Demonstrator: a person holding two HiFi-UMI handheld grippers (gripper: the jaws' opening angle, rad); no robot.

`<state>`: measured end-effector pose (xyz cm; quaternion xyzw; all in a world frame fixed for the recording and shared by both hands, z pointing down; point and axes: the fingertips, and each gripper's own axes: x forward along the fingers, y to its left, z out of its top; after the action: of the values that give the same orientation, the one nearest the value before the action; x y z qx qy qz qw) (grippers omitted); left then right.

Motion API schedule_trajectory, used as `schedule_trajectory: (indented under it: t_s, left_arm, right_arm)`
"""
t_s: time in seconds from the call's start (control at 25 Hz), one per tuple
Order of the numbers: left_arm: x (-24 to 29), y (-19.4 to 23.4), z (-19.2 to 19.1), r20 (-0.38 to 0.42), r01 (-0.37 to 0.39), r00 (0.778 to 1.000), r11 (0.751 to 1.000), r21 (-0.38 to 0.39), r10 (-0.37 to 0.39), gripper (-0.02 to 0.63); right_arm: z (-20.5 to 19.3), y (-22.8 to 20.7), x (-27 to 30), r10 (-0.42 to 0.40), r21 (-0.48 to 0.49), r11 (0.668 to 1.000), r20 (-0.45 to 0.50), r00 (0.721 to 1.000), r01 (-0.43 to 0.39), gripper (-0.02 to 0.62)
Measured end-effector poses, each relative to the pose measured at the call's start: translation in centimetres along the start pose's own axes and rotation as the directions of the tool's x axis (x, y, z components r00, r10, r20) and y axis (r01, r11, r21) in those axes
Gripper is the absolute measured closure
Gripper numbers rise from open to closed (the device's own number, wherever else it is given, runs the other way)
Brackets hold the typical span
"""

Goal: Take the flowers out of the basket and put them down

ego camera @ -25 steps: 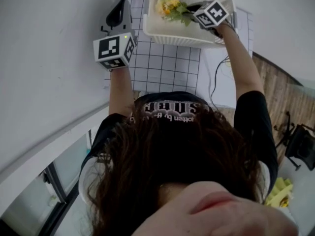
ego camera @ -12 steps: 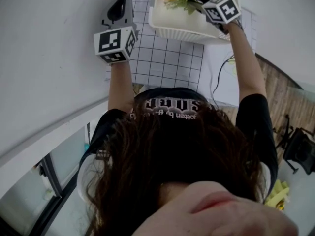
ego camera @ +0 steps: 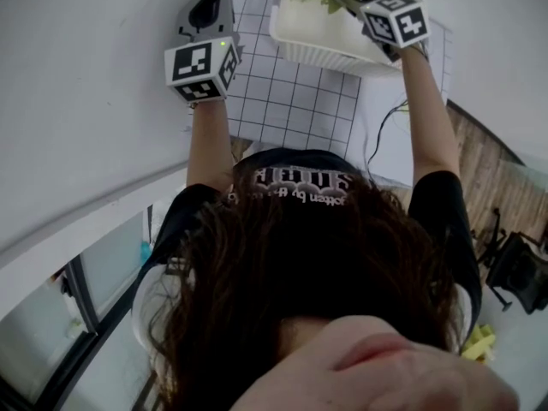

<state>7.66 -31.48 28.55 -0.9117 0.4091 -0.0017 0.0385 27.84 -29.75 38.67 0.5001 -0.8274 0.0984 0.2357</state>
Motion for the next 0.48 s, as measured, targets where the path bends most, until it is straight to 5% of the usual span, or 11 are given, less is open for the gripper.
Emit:
schedule_trajectory:
  t_s: [0.48]
  left_arm:
    - [-2.4,2.9,0.2,-0.003,-0.065,0.998,0.998,-0.005,0.065,0.604]
  right_arm:
    - [6.2,3.0,-0.3,-0.001,-0.049,0.999,0.121,0.993,0.007,0.491]
